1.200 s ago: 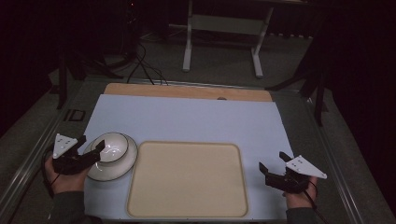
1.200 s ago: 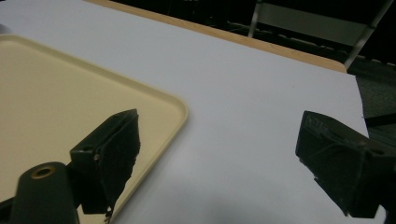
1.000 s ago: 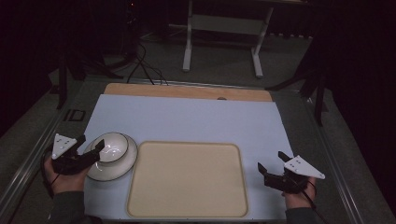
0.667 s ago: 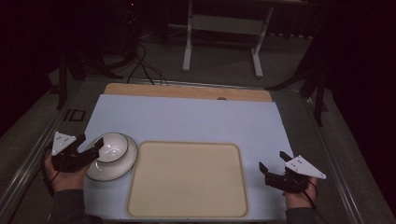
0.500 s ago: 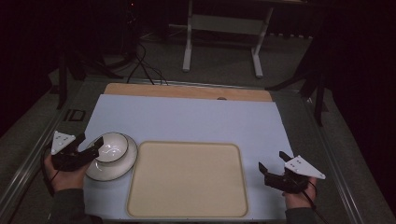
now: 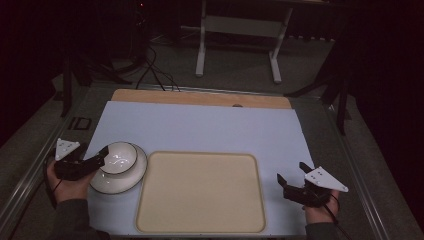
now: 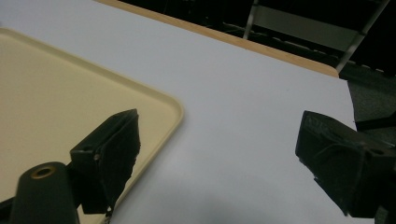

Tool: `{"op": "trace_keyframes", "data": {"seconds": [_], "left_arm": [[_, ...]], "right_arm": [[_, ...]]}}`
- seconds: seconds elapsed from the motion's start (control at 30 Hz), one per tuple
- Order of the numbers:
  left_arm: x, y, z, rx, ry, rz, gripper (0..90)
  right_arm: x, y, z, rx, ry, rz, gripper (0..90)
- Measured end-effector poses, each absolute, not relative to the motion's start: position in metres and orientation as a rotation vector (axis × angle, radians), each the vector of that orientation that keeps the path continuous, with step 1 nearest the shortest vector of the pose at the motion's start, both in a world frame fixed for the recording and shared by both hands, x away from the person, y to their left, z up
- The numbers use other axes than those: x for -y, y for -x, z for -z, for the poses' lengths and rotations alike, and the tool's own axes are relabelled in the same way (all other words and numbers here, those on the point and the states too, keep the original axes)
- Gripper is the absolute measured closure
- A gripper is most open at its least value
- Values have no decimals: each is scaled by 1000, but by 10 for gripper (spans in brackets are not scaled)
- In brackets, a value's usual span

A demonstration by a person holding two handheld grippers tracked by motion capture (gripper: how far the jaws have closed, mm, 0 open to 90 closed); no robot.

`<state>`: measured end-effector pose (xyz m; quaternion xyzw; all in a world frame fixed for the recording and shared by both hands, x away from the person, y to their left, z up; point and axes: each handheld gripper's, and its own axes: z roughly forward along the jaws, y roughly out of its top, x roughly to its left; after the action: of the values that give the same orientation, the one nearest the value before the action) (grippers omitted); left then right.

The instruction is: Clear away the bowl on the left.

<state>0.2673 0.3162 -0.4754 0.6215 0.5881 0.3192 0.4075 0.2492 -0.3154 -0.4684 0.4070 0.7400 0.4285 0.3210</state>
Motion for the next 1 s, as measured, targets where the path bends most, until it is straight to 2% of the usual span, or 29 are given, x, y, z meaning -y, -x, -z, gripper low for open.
{"op": "trace_keyframes", "data": {"seconds": [0.2, 0.27, 0.43, 0.77, 0.87, 1.0], "left_arm": [[-319, -270, 478, -1493, -1581, -763, 269], [-320, -269, 479, -1505, -1576, -776, 317], [-326, -270, 482, -1532, -1556, -726, 369], [-331, -276, 490, -1575, -1573, -612, 413], [-330, -277, 490, -1564, -1585, -589, 484], [-331, -278, 491, -1582, -1583, -586, 473]], "right_arm": [[315, -249, 468, -1945, -1070, -1125, 135], [316, -249, 468, -1944, -1070, -1125, 135], [315, -249, 469, -1946, -1067, -1125, 135], [315, -249, 468, -1946, -1064, -1124, 135], [315, -249, 468, -1944, -1063, -1125, 135], [316, -249, 468, -1941, -1062, -1126, 135]]}}
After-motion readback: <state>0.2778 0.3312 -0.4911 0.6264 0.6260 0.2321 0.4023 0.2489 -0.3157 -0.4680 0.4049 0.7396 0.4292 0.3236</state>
